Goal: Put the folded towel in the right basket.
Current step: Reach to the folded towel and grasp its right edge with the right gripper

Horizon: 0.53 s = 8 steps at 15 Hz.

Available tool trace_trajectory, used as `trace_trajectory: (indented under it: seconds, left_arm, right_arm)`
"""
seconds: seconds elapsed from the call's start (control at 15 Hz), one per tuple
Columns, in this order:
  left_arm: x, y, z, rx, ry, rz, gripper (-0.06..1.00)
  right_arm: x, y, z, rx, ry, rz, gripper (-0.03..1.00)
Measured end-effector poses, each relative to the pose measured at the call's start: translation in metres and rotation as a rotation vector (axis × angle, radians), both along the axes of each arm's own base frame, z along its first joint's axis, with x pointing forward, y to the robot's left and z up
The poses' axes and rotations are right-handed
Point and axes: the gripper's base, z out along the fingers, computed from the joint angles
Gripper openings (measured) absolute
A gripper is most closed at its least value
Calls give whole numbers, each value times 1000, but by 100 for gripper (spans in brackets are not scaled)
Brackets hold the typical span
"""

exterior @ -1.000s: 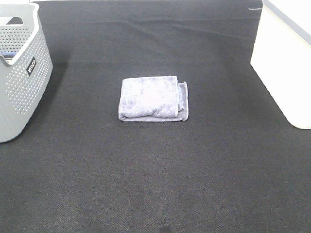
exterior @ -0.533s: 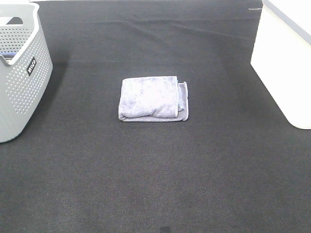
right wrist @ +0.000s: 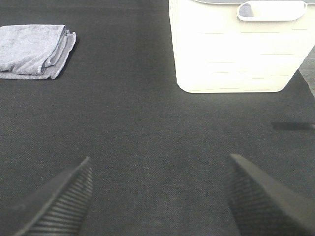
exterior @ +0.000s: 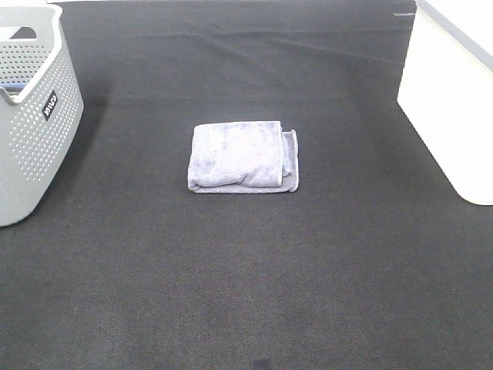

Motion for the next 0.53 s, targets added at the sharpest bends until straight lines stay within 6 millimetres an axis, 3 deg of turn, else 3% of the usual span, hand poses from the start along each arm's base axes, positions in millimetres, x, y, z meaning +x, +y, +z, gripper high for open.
trace_trajectory:
  seconds: [0.53]
  left_arm:
    - [0, 0, 0, 0, 0, 0, 97]
  right_arm:
    - [0, 0, 0, 0, 0, 0, 71]
